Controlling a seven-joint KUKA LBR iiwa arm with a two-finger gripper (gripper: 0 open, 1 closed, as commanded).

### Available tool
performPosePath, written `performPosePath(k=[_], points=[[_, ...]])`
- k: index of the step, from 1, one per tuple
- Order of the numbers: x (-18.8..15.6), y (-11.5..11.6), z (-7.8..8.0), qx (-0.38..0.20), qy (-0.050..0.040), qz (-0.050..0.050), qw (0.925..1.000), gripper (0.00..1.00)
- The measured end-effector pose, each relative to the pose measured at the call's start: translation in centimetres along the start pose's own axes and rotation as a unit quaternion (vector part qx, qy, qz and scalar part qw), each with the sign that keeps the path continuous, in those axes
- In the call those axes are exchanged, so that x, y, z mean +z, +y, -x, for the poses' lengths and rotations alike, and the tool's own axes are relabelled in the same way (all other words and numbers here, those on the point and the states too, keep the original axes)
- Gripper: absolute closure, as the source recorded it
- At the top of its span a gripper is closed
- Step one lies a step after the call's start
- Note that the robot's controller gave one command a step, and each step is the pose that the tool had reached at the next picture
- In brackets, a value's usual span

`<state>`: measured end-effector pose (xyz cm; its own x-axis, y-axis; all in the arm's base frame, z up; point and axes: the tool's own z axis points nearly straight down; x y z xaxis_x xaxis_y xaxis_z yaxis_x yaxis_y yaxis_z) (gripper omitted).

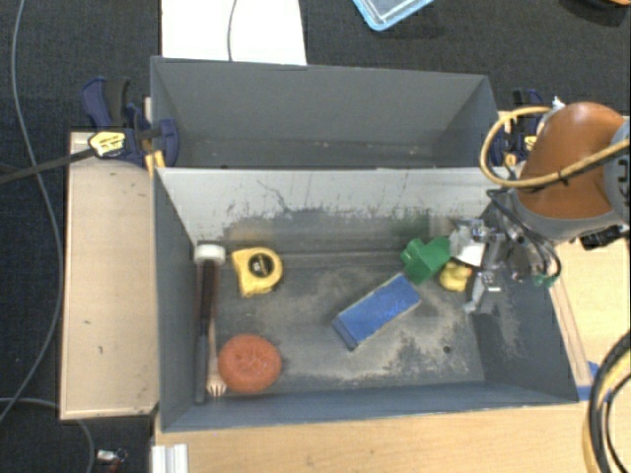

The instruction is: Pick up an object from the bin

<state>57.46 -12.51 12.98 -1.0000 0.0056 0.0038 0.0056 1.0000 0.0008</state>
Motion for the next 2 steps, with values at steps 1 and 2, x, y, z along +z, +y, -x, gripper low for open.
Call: performPosePath(k=[1,2], points=[[-0.4,0.0,0.2,-0.002,-0.0036,-0.001,1.0000,0.00],[3.7,5.6,1.2,-0.105,-0.0117,-0.004,0.9944,0.00]])
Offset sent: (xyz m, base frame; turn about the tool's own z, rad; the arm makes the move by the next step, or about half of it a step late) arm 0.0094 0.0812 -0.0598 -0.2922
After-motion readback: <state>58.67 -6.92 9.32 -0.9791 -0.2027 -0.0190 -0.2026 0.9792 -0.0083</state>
